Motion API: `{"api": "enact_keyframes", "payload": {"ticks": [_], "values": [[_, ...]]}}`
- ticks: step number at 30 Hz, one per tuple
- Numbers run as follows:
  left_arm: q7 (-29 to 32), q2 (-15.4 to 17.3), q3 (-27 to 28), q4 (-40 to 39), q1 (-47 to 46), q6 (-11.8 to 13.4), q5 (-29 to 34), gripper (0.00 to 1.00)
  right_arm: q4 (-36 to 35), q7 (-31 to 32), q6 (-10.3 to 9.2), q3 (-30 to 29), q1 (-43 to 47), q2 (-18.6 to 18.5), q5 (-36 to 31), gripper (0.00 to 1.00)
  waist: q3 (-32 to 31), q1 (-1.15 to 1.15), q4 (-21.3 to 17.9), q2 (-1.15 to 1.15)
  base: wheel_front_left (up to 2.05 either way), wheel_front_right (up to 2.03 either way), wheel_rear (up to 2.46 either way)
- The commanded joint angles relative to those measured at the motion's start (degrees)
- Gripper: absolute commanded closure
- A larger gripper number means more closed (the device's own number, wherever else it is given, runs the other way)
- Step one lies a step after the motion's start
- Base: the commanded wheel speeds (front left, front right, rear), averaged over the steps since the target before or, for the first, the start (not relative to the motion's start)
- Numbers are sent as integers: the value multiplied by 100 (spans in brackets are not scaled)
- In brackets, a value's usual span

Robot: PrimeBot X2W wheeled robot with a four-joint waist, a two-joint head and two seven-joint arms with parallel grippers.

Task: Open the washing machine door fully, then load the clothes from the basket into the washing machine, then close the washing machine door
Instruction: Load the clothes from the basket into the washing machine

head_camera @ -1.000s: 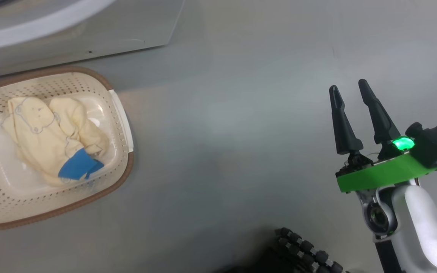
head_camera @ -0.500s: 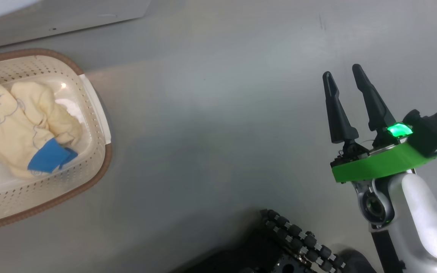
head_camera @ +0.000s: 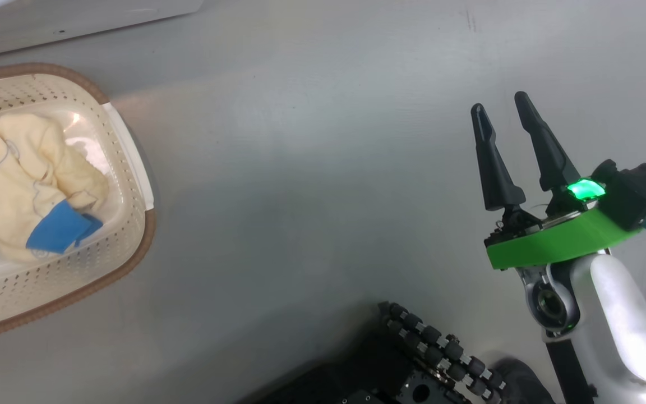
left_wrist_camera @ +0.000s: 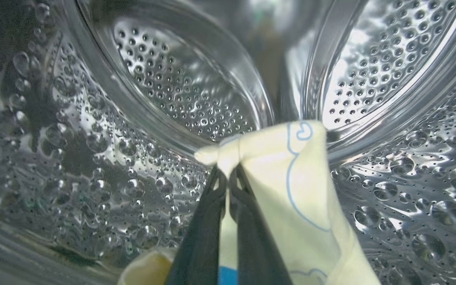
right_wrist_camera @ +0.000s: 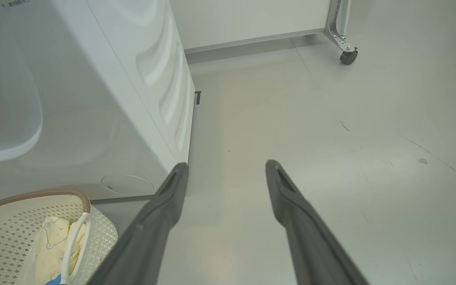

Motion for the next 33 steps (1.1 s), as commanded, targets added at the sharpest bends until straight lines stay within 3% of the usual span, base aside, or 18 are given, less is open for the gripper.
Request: {"api": "enact_keyframes", "payload": {"ticks": [1,2,3,4,14,21,33], "values": [[93,140,109,-59,-218,-17,-37,100,-166,-38,25,60,22,-60,57,0,11,0,12,0,0,0,0],[201,97,136,24,-240,-18,-100,88,-161,-38,25,58,17,-60,57,0,17,0,21,0,0,0,0],[293,53,160,91,-258,-33,-162,38,-155,-38,25,57,11,-60,59,0,19,0,31,0,0,0,0],[342,31,147,133,-279,-40,-169,0,-151,-38,25,57,4,-60,61,0,19,0,41,0,0,0,0],[518,-301,147,353,-225,-105,-407,0,-171,-38,25,-31,-33,-60,-36,0,-89,0,286,0,0,0,0],[304,-542,194,233,308,-77,-633,0,-199,-38,25,-159,-42,-60,-249,0,-293,0,610,0,0,0,0],[-423,-738,354,-804,2057,292,-1020,0,-165,-38,25,-421,0,-60,-707,0,-825,0,1242,0,0,0,0]]}}
